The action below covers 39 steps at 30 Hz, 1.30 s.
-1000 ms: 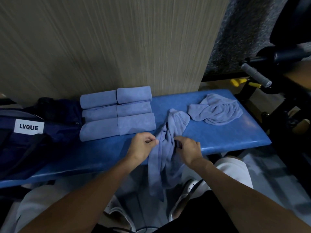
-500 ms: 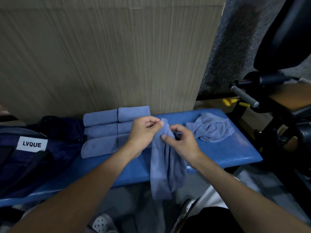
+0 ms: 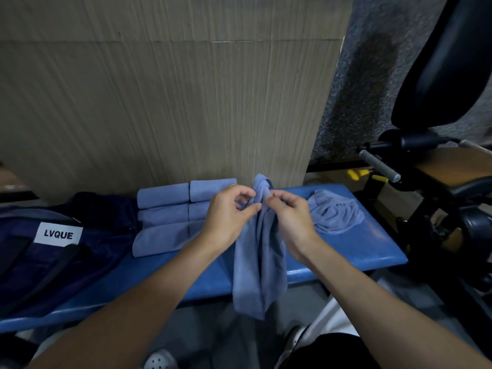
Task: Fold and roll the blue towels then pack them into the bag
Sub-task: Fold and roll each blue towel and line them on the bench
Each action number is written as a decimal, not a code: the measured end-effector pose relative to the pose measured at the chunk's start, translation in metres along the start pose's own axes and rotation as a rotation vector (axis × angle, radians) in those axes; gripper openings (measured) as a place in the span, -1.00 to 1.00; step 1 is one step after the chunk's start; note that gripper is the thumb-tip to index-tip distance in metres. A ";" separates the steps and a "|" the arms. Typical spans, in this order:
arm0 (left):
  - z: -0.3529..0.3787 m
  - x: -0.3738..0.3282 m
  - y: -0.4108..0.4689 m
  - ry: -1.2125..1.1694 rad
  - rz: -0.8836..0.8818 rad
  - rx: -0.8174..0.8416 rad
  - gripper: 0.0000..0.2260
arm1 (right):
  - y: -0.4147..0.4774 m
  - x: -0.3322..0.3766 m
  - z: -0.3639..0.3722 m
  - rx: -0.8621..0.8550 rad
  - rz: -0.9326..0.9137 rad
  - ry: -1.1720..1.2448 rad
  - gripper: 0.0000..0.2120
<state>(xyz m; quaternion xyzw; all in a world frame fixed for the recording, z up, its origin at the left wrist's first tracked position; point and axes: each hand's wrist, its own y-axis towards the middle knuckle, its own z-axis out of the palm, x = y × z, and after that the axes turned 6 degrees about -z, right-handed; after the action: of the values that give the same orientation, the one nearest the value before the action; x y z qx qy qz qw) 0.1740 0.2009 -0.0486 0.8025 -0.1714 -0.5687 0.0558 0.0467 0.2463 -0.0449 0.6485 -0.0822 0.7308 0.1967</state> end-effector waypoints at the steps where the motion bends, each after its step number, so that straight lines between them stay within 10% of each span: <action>1: 0.000 -0.001 0.001 -0.032 -0.031 -0.017 -0.78 | -0.001 0.002 0.000 -0.005 0.026 0.033 -0.83; 20: -0.046 0.018 0.036 0.121 -0.135 -0.252 -0.93 | 0.021 0.002 -0.051 -0.144 -0.171 -0.405 -0.81; 39: -0.074 0.030 0.034 0.088 -0.040 -0.088 -0.71 | 0.031 -0.020 -0.079 -0.183 -0.101 -0.433 -0.78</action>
<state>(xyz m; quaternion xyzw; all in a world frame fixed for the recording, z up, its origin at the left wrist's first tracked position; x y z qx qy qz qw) 0.2443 0.1513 -0.0400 0.8269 -0.1274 -0.5408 0.0872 -0.0358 0.2444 -0.0718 0.7729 -0.1558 0.5533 0.2688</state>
